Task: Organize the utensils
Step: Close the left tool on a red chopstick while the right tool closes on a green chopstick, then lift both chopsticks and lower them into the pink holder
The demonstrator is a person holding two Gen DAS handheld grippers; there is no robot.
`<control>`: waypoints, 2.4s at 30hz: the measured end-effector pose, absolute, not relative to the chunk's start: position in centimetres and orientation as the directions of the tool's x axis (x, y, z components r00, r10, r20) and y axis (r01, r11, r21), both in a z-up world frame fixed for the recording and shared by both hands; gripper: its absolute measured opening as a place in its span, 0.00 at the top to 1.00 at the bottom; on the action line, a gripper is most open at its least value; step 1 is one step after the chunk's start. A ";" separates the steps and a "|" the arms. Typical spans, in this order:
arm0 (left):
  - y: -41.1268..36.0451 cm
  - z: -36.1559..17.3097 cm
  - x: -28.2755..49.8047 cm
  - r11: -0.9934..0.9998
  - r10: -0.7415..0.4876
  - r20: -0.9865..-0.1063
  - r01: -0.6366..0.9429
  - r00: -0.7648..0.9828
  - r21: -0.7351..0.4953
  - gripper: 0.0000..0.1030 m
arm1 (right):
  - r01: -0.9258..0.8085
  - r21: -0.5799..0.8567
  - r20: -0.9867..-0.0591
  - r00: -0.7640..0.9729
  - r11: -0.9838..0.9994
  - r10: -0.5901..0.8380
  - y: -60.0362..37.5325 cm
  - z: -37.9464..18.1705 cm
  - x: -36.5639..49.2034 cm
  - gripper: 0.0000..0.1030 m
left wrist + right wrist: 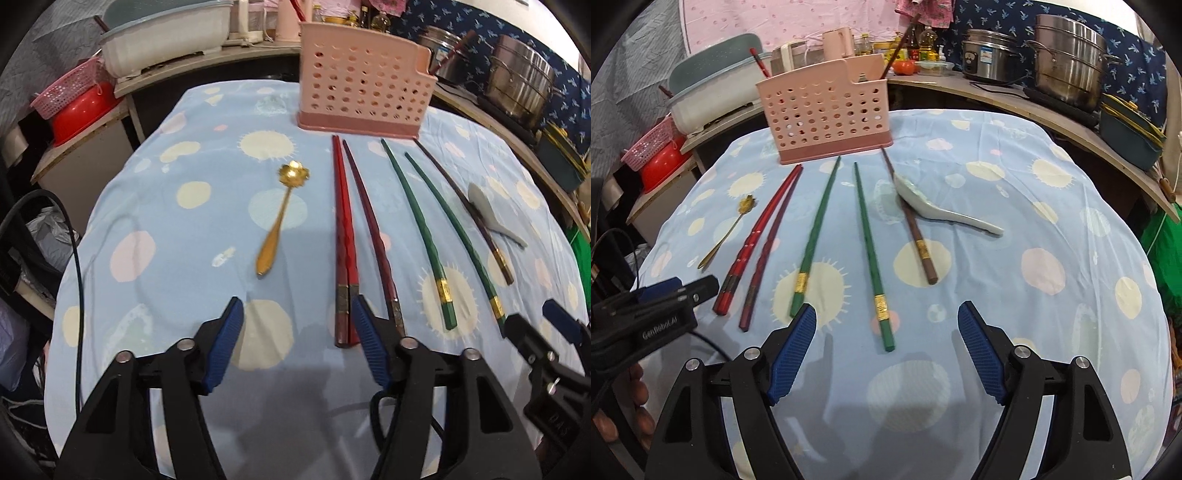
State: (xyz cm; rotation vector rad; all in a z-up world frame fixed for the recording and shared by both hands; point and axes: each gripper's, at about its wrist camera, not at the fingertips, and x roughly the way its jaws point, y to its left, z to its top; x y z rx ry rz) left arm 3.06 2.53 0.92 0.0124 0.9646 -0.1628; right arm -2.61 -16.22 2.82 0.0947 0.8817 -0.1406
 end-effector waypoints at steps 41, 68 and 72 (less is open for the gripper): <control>3.6 0.6 2.7 0.977 -0.201 -0.814 0.172 0.545 -0.126 0.97 | 0.104 0.070 -0.814 0.581 0.992 -0.003 -15.9 0.6 -0.6 0.75; 2.3 0.2 3.9 0.969 -0.220 -0.809 0.216 0.545 -0.118 0.93 | 0.084 0.075 -0.811 0.584 0.994 0.012 -15.5 0.4 0.4 0.93; 2.4 1.4 3.2 0.969 -0.225 -0.794 0.215 0.565 -0.121 0.93 | 0.082 0.072 -0.799 0.602 0.994 0.008 -15.5 1.1 -0.3 0.93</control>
